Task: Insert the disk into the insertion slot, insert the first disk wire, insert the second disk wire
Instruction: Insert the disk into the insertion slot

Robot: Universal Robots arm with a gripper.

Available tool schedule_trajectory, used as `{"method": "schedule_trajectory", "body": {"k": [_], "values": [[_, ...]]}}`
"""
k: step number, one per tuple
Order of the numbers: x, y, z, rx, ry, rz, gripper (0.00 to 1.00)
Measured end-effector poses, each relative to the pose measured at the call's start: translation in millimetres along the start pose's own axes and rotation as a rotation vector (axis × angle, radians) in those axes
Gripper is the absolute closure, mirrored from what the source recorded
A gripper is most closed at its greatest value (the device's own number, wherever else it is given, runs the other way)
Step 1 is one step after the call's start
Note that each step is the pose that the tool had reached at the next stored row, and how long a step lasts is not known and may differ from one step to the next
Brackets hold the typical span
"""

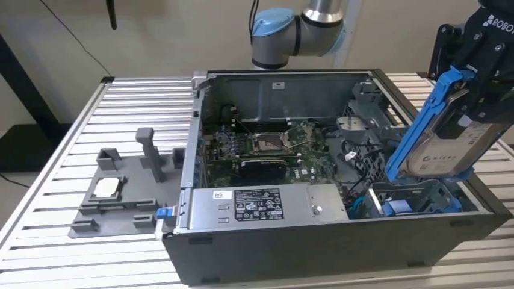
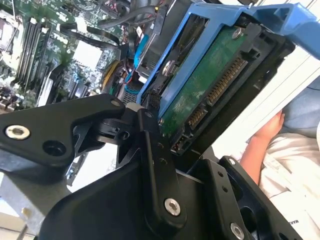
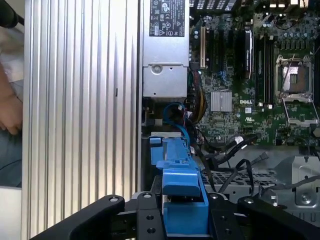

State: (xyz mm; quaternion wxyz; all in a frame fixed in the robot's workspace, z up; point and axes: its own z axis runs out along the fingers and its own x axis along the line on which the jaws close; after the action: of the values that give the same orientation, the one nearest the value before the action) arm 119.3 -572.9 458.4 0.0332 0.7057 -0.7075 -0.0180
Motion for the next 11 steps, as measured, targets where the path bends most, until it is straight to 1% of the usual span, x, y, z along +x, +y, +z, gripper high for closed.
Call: {"method": "schedule_trajectory", "body": {"k": [3,11], "values": [[0.7,-0.2,2.9,0.0012,0.0025,-0.001,0.67],[3.1,-0.8,11.0,0.0066,0.0043,-0.001,0.67]]}}
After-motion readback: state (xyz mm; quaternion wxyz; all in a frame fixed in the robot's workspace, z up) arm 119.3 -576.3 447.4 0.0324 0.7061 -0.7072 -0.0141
